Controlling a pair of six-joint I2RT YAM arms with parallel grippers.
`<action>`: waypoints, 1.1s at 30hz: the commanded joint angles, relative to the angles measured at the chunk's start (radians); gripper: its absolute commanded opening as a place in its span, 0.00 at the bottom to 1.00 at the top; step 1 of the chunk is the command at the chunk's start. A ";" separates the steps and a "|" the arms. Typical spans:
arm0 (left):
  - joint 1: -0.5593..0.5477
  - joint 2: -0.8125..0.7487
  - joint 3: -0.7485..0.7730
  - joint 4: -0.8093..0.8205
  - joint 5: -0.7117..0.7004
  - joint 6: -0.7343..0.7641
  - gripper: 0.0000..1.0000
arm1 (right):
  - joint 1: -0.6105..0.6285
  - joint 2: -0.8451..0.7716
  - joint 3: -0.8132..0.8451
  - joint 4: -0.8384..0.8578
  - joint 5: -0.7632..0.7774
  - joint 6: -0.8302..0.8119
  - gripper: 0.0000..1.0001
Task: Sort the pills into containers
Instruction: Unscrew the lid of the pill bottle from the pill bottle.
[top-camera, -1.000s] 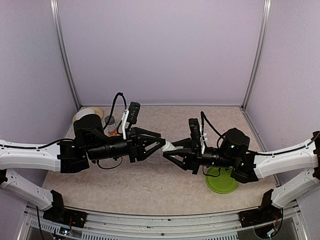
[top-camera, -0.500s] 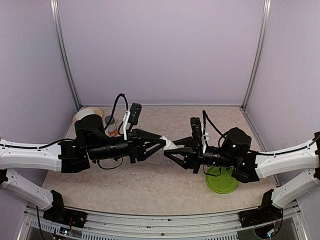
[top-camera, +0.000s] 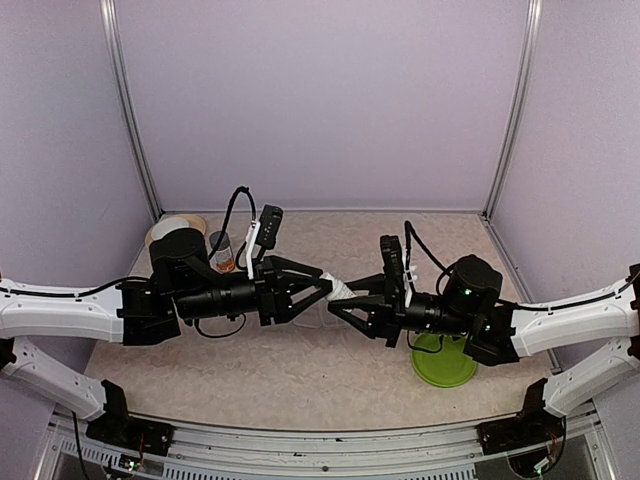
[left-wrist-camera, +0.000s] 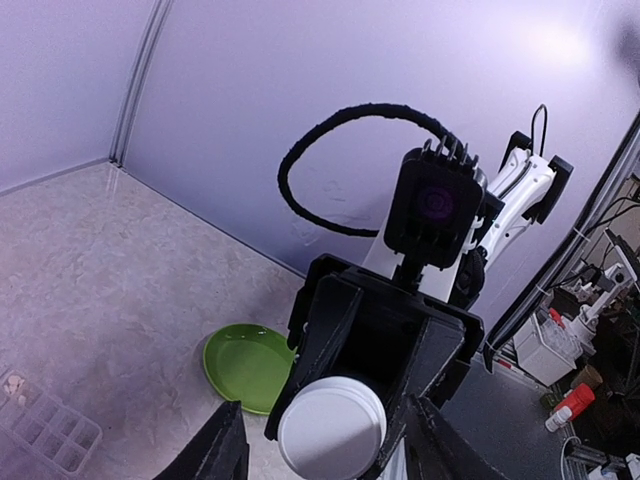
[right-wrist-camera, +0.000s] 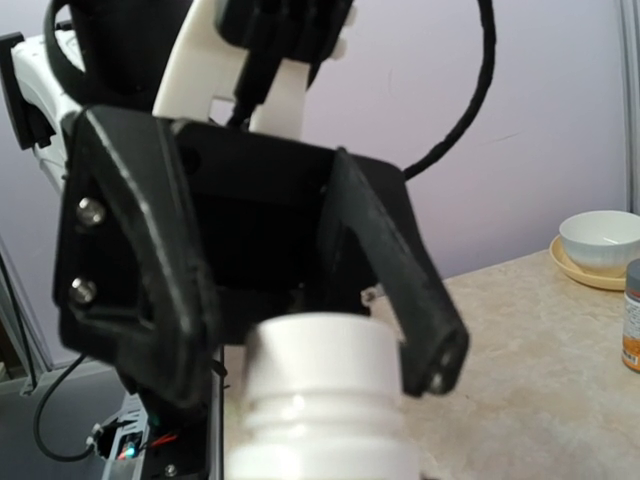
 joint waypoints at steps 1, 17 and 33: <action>0.006 -0.012 0.018 0.029 0.021 -0.004 0.50 | -0.005 -0.009 0.003 0.009 0.005 -0.007 0.00; 0.008 -0.005 0.015 0.035 0.017 -0.026 0.24 | -0.005 -0.015 -0.016 0.014 0.023 -0.025 0.00; 0.023 -0.038 0.010 -0.064 -0.143 -0.117 0.24 | -0.014 -0.001 -0.074 0.055 0.114 -0.132 0.00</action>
